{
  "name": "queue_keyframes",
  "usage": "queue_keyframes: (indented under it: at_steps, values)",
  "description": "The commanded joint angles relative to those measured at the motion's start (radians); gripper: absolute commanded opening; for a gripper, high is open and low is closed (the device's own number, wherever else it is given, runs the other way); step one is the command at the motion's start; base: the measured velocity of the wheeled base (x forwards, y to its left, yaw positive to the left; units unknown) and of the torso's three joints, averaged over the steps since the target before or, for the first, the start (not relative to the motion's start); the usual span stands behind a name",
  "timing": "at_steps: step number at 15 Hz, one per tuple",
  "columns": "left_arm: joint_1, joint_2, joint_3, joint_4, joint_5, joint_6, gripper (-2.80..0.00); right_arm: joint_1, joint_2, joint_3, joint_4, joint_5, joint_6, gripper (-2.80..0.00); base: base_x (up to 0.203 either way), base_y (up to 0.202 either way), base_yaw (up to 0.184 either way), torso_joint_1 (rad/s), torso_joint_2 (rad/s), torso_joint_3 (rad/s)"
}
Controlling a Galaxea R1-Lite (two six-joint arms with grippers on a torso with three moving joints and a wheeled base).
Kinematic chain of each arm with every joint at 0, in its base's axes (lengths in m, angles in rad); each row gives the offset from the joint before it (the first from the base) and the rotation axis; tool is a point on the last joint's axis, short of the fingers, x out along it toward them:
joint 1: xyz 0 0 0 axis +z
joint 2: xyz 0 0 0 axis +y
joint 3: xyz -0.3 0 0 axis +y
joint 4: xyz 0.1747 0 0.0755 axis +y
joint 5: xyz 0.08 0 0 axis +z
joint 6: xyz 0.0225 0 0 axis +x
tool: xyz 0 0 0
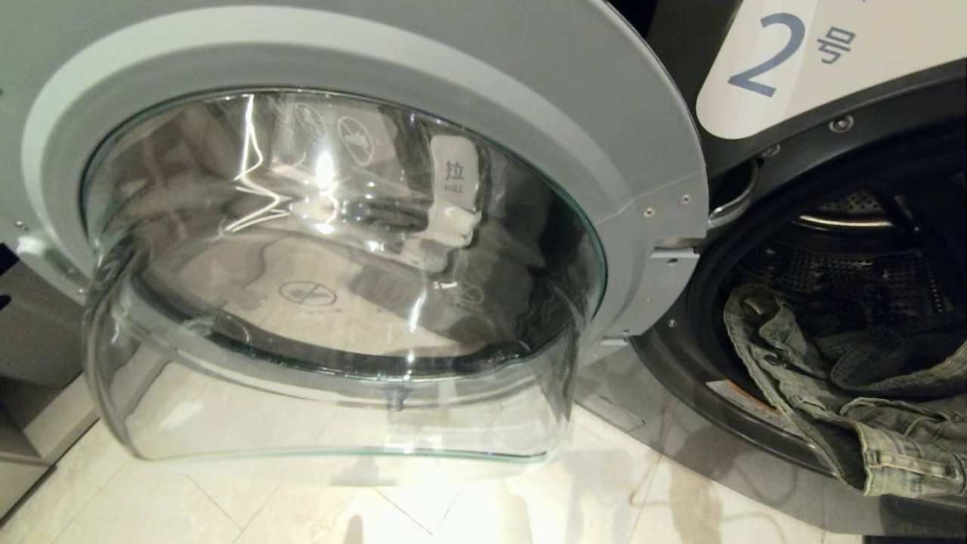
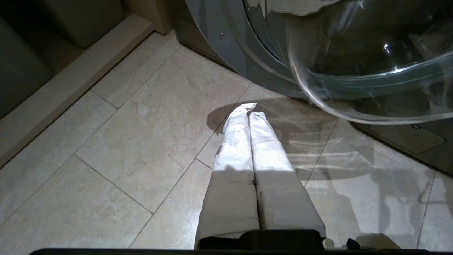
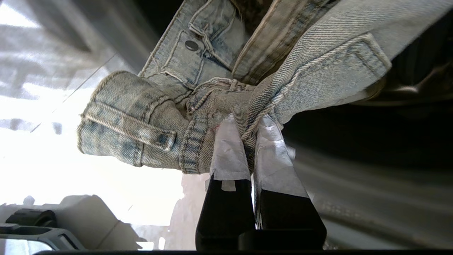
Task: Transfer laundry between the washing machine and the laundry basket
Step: Pick a cloth and place it into the basket
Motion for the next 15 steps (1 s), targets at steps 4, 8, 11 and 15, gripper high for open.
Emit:
queue_keyframes:
  at_steps: [4,8,11,15]
  values:
    - [0.000,0.000,0.040,0.000,0.000,0.000,-2.80,0.000,0.040,-0.022,-0.001,0.004,-0.002,-2.80,-0.179,0.000,0.000,-0.004,0.00,0.002]
    - [0.000,0.000,0.040,0.000,0.000,0.000,-2.80,0.000,0.105,-0.090,-0.001,0.036,0.006,-2.80,-0.015,0.000,0.000,-0.001,0.00,0.001]
    - [0.000,0.000,0.040,0.000,0.000,0.000,-2.80,0.000,0.107,-0.108,-0.003,0.046,0.003,-2.80,0.000,0.000,0.000,0.000,0.00,0.000]
    - [0.000,0.000,0.040,0.000,0.000,0.000,-2.80,0.000,0.104,-0.117,-0.003,0.045,0.000,-2.80,0.001,0.005,-0.050,0.002,0.00,0.000]
